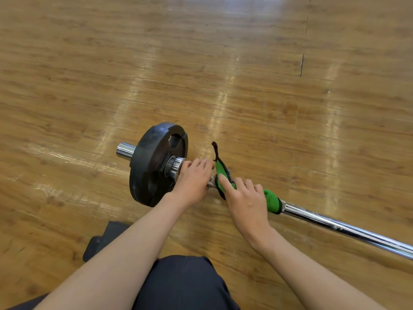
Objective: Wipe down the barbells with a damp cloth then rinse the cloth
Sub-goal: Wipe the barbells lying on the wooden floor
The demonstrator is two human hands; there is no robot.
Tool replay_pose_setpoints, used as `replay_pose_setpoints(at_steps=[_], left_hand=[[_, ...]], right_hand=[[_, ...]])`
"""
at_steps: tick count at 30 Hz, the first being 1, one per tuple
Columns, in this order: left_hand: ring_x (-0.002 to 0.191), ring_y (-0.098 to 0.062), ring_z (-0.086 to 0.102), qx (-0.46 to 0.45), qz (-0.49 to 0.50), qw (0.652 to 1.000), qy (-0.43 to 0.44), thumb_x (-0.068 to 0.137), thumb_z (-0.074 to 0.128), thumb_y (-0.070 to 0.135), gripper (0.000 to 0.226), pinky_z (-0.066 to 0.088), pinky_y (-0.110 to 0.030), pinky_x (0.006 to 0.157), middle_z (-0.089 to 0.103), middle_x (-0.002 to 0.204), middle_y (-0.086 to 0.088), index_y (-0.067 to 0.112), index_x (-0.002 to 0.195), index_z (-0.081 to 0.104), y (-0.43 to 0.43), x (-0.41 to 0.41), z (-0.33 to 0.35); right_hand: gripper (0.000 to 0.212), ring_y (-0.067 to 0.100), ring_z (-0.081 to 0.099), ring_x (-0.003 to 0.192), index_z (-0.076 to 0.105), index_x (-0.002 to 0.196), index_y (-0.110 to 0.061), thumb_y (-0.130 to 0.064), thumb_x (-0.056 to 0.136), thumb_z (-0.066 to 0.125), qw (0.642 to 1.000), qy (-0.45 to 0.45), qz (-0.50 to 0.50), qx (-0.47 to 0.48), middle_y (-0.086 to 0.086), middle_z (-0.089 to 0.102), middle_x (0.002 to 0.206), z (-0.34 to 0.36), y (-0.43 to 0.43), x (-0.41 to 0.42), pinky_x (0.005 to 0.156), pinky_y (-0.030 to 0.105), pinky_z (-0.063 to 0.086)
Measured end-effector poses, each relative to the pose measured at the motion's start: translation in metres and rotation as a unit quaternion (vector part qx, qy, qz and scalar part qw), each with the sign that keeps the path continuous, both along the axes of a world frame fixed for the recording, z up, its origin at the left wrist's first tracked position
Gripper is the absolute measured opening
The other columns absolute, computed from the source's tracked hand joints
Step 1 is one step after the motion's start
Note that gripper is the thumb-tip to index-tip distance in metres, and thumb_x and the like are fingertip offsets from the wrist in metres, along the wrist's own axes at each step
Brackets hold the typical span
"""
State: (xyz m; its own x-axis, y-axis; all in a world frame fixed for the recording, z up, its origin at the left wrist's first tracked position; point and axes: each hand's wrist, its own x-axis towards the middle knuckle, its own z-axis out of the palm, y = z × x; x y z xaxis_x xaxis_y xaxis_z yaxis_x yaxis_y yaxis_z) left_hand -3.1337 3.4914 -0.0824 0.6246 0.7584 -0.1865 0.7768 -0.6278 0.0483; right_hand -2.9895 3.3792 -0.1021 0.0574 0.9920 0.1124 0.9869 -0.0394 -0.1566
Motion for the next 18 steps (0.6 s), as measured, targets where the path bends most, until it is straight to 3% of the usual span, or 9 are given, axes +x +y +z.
replay_pose_setpoints(at_steps=[5, 8, 11, 13, 15, 18], left_hand=[[0.130, -0.018, 0.043, 0.000, -0.007, 1.000, -0.009, 0.088, 0.067, 0.020, 0.056, 0.021, -0.036, 0.117, 0.049, 0.137, 0.003, 0.016, 0.139, 0.043, -0.001, 0.000, 0.001], [0.138, -0.020, 0.038, 0.002, -0.014, 1.000, -0.005, 0.086, 0.066, 0.013, 0.057, 0.010, -0.040, 0.124, 0.049, 0.141, 0.000, 0.013, 0.139, 0.045, -0.001, 0.001, 0.002], [0.137, -0.021, 0.039, 0.003, -0.019, 1.000, -0.013, 0.082, 0.066, 0.008, 0.055, 0.010, -0.039, 0.123, 0.051, 0.138, -0.002, 0.012, 0.134, 0.049, 0.001, 0.000, 0.001], [0.131, -0.024, 0.045, 0.006, -0.028, 0.999, -0.019, 0.076, 0.065, 0.003, 0.053, 0.017, -0.039, 0.123, 0.054, 0.133, -0.004, 0.010, 0.128, 0.053, 0.002, 0.000, -0.001], [0.124, -0.027, 0.051, 0.011, -0.031, 0.999, -0.030, 0.072, 0.066, -0.001, 0.049, 0.026, -0.039, 0.119, 0.060, 0.125, -0.007, 0.007, 0.120, 0.059, 0.004, 0.000, -0.002], [0.118, -0.029, 0.057, 0.024, -0.029, 0.999, -0.036, 0.072, 0.069, -0.001, 0.046, 0.036, -0.040, 0.109, 0.064, 0.121, -0.011, 0.005, 0.117, 0.063, 0.006, -0.001, -0.006]], right_hand=[[0.025, 0.031, 0.058, 0.069, 0.062, 0.110, -0.017, -0.030, 0.097, 0.046, 0.999, -0.001, -0.038, 0.017, 0.006, 0.064, 0.082, 0.003, -0.014, 0.024, 0.062, 0.040, 0.038], [0.024, 0.034, 0.063, 0.064, 0.052, 0.087, -0.018, -0.031, 0.100, 0.036, 0.992, 0.032, -0.099, -0.078, 0.007, 0.066, 0.073, 0.021, 0.011, 0.017, 0.056, 0.036, 0.031], [0.036, 0.038, 0.067, 0.099, 0.064, 0.102, -0.018, -0.034, 0.103, 0.033, 0.955, 0.129, -0.158, -0.215, 0.014, 0.071, 0.108, 0.032, 0.051, 0.004, 0.075, 0.039, 0.044], [0.043, 0.037, 0.065, 0.108, 0.070, 0.112, -0.014, -0.034, 0.103, 0.033, 0.941, 0.152, -0.162, -0.255, 0.014, 0.070, 0.118, 0.036, 0.071, -0.009, 0.082, 0.037, 0.044], [0.040, 0.034, 0.068, 0.099, 0.069, 0.107, -0.016, -0.031, 0.103, 0.032, 0.953, 0.143, -0.152, -0.220, 0.011, 0.072, 0.109, 0.033, 0.077, -0.023, 0.072, 0.035, 0.040], [0.024, 0.029, 0.067, 0.067, 0.060, 0.099, -0.020, -0.027, 0.102, 0.037, 0.988, 0.070, -0.102, -0.093, 0.004, 0.070, 0.077, 0.020, 0.062, -0.034, 0.056, 0.033, 0.030]])
